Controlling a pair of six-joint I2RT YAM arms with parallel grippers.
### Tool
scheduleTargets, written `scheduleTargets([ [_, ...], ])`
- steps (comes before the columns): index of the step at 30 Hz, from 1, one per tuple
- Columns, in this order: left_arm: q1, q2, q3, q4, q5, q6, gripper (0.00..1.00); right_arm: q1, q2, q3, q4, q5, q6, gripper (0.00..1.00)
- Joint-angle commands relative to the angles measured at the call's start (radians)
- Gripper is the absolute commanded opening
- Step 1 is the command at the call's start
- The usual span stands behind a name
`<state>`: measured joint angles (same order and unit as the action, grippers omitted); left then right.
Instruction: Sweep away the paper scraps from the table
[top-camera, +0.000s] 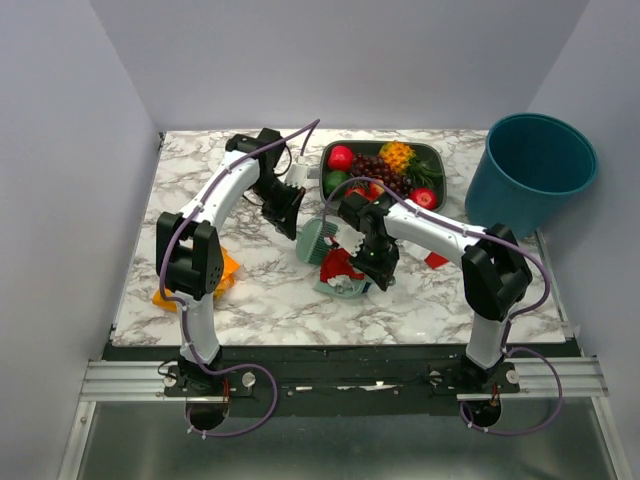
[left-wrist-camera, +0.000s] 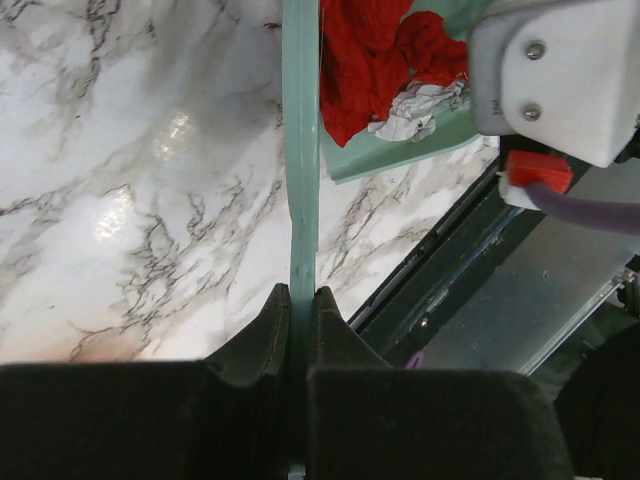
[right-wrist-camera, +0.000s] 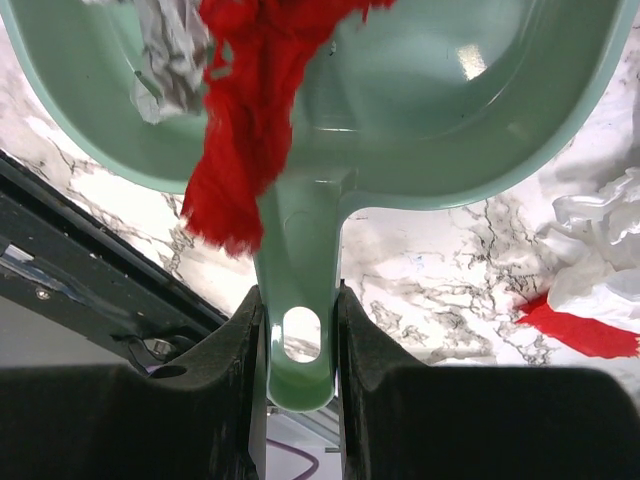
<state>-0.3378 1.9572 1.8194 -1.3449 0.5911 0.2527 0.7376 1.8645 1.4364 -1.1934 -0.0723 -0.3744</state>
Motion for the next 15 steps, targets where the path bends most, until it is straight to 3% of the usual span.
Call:
scheduleTargets([
  [1,0.019,-0.026,0.035,-0.174,-0.066,0.005,0.00,-0.003,-0.053,-0.033,0.054,-0.032,-0.030,0.00],
  [9,0.055,-0.083,0.058,-0.175,-0.054,0.029,0.00,-0.007,-0.206,-0.227,0.317,-0.066,-0.057,0.00],
  [15,0.086,-0.139,0.077,-0.174,-0.043,0.045,0.00,-0.015,-0.251,-0.242,0.445,-0.067,-0.055,0.00],
])
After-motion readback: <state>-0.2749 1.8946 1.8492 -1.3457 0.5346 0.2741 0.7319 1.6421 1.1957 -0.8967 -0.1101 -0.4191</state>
